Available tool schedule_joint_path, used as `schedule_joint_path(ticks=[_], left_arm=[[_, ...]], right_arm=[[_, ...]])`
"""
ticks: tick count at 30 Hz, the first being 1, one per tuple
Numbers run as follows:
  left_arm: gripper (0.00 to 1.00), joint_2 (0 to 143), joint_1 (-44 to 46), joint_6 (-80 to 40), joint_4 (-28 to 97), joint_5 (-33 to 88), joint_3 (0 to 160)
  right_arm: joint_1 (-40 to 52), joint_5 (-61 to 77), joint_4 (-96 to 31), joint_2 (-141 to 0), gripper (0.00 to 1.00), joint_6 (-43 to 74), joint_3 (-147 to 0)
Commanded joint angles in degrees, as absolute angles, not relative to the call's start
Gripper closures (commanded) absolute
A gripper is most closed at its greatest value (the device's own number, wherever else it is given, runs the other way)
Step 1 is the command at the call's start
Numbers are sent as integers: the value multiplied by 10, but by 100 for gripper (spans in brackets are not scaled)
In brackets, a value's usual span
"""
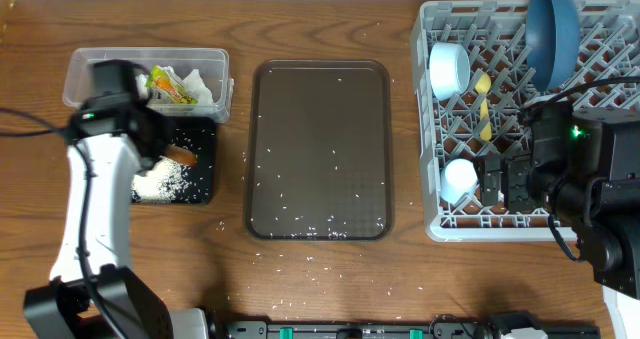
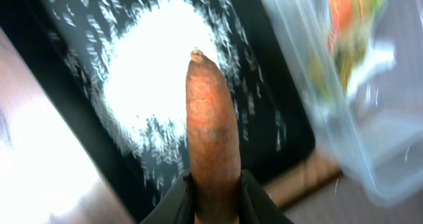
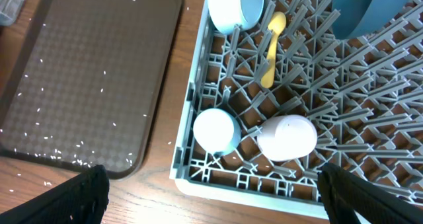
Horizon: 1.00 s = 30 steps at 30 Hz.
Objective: Sort waste into correct bins and load items into the dishwasher rack
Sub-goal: 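Carry the carrot left and drop it onto the black rice tray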
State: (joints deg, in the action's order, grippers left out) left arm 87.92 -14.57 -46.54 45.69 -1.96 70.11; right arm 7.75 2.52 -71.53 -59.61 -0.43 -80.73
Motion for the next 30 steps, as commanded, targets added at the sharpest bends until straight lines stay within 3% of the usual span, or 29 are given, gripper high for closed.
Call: schedule_joint_path(ticks=[1,15,19,21,30], left_arm=[[81,913,-190,-495,437,-35,686],[79,1061,-217,-503,369,-45,686],[56,1063,-217,-503,365,-45,686],[49,1061,-217,-502,366,-45,687],[43,1005,-217,-464,418,11,727]], right_arm=[[82,19,-716,-596,1,2,-809],[82,19,-716,-596,1,2,-809],[82,19,-716,-596,1,2,-809],[82,19,-716,-596,1,2,-809],[82,19,-716,-596,1,2,-809]])
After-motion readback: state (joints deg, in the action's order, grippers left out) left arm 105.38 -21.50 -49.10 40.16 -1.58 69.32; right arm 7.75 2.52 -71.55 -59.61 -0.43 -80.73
